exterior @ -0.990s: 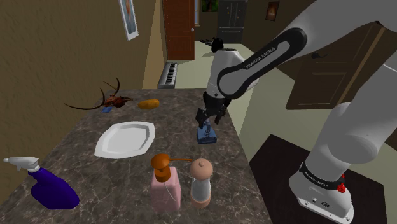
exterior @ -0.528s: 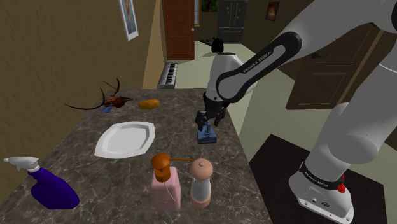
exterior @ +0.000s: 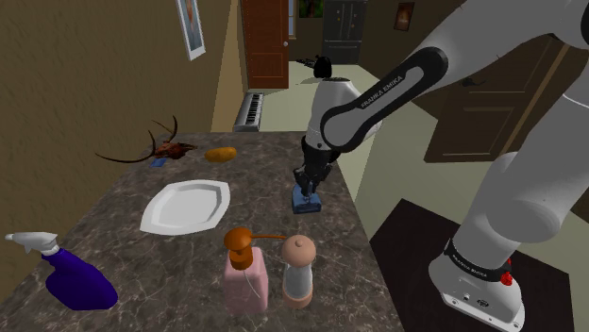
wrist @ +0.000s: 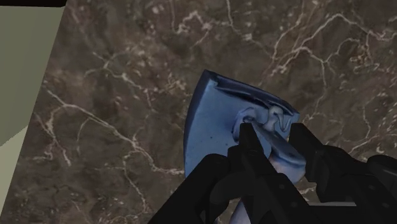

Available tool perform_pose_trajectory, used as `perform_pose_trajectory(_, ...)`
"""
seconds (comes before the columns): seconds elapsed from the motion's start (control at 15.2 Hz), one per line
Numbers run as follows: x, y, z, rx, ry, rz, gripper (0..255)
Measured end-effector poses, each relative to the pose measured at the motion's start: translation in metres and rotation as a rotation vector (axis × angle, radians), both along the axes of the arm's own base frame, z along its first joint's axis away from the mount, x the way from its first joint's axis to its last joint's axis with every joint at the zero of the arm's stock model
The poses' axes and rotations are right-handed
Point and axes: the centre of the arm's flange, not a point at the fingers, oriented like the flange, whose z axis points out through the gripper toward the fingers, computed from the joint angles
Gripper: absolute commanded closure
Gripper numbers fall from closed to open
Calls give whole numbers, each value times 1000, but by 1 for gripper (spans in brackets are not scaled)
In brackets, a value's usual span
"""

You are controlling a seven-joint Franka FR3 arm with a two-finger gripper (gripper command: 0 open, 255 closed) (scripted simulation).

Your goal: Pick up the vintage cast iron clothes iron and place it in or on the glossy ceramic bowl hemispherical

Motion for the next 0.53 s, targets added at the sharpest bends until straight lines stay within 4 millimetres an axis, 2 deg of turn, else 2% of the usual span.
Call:
perform_pose_trajectory(0.33, 0, 0, 0, 0, 0, 0, 255)
perform_pose_trajectory(0.53, 0, 0, 11, 0, 2, -1, 255)
